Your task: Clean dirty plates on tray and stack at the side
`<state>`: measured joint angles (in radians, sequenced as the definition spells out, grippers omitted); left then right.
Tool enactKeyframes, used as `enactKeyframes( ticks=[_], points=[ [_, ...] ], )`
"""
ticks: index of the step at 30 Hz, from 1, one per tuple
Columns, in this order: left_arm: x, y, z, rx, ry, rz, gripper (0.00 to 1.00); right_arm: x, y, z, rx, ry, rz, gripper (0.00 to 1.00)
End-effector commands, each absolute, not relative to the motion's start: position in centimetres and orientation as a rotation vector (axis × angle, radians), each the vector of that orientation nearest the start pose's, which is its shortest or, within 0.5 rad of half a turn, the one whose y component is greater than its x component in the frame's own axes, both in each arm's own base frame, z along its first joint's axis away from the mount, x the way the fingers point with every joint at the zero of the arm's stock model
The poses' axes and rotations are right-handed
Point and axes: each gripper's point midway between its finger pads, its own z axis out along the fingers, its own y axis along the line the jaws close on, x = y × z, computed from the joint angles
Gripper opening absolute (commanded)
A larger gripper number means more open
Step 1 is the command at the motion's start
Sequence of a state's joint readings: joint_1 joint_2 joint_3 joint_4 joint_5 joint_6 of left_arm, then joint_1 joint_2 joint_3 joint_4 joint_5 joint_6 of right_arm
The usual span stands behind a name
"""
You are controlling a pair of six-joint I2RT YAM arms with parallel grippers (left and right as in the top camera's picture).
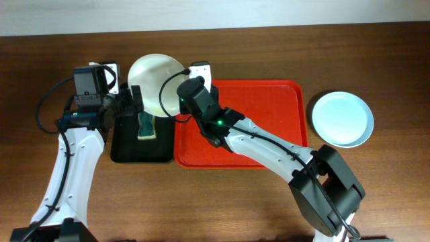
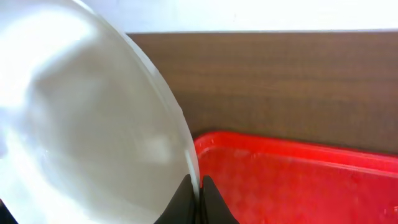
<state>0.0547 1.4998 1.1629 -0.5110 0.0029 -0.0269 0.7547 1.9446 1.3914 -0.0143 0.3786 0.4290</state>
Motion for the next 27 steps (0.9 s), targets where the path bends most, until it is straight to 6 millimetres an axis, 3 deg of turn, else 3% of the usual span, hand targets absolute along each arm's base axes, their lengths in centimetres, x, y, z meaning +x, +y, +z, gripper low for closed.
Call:
enactKeyframes(
  ticks=[1,19,23,27],
  points=[
    [41.4,2.3,17.3,-0.111,2.404,0.009,0.99,45.3,33.6,17.7,-0.204,2.028,0.246,0.04],
    [41.4,2.3,17.3,-0.111,2.404,0.009,0.99,45.3,35.0,21.9,-0.418,1.795,0.000,0.04],
    [41.4,2.3,17.3,-0.111,2.404,0.009,0.99,45.5,35.2,23.9,-0.445,1.702,-0.068,0.04],
    [41.4,2.3,17.2,-0.111,2.405,0.009,0.99,44.8,36.7,26.4,-0.527,1.580,-0.124,0.04]
  ],
)
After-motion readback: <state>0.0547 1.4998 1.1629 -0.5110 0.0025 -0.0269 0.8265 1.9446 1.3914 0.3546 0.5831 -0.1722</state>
